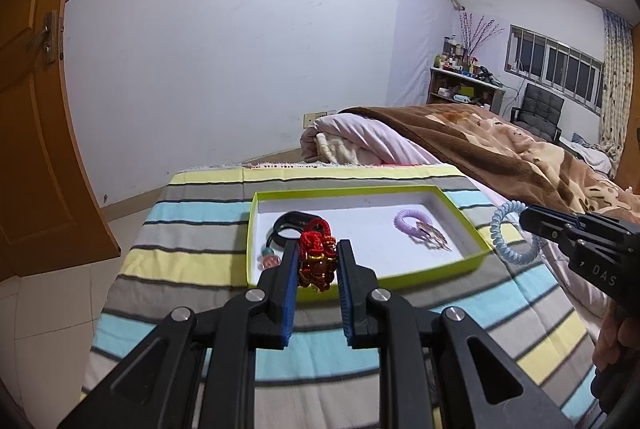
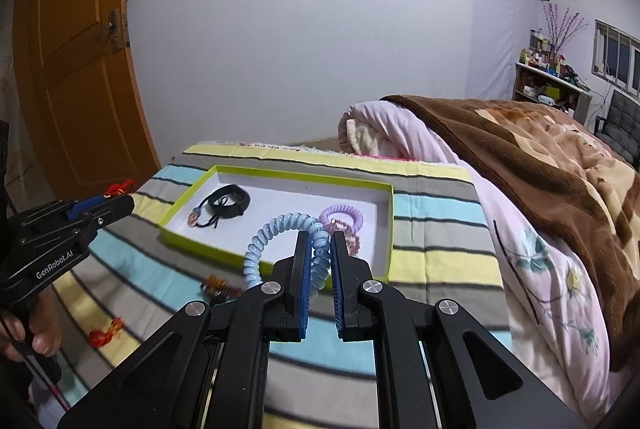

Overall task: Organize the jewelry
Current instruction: 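Carry the blue hair tie and red charm into the lime-green box, then open both grippers to drop the hair tie and charm in the box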

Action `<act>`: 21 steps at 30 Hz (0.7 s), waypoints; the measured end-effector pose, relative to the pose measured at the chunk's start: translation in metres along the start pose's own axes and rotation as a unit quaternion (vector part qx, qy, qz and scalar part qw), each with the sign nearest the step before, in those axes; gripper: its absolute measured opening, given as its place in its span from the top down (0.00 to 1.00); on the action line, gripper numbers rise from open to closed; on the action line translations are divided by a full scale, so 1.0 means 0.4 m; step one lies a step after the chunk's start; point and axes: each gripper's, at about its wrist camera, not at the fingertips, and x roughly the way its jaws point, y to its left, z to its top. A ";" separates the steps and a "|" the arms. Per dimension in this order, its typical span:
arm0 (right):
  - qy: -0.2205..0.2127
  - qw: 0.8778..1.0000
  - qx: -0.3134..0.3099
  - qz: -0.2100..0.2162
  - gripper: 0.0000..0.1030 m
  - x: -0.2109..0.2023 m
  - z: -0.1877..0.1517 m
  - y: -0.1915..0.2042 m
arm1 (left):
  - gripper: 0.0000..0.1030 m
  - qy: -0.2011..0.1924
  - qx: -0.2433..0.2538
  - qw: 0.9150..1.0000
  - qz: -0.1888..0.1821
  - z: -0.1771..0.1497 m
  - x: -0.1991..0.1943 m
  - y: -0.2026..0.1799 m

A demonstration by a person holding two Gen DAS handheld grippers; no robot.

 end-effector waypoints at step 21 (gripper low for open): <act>0.082 0.996 0.028 0.001 0.91 0.277 -0.012 -0.075 | 0.81 0.075 0.004 0.997 0.000 -0.001 0.244 0.021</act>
